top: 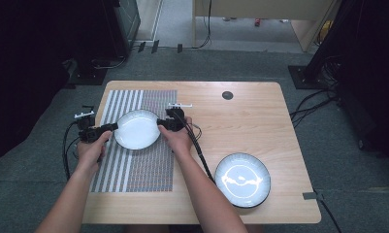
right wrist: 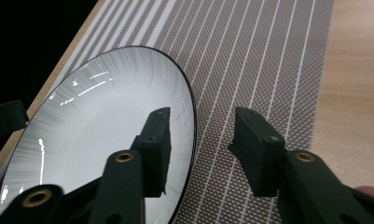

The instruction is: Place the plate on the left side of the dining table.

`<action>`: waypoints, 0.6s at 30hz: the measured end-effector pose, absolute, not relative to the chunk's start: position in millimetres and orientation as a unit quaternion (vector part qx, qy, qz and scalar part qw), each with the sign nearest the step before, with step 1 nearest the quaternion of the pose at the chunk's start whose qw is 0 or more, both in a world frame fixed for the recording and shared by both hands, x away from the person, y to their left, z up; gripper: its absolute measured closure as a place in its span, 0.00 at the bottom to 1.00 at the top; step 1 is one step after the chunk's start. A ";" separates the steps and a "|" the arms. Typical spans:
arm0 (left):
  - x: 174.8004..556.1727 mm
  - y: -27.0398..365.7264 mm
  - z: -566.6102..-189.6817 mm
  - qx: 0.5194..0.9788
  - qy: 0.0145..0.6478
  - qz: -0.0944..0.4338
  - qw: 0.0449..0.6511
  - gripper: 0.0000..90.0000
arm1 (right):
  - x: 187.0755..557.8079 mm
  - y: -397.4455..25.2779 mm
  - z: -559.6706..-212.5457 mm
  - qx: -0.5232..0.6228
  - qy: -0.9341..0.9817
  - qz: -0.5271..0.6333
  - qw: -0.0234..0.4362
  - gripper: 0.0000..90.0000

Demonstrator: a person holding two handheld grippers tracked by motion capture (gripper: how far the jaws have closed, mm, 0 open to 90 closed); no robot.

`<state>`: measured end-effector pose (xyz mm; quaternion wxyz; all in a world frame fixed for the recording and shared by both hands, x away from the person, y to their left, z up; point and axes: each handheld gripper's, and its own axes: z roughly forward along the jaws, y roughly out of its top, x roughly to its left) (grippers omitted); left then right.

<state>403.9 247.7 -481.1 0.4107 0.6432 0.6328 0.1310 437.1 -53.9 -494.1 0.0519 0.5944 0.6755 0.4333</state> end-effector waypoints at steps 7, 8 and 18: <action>392.2 248.7 -463.9 0.640 0.627 0.128 0.426 0.45 | 423.7 -61.5 -472.3 0.569 0.689 0.443 0.073 0.48; 390.7 248.1 -462.1 0.642 0.624 0.129 0.428 0.44 | 421.3 -62.4 -469.0 0.566 0.693 0.441 0.075 0.46; 367.4 236.5 -442.9 0.651 0.598 0.141 0.446 0.34 | 392.6 -88.9 -441.1 0.537 0.712 0.444 0.085 0.37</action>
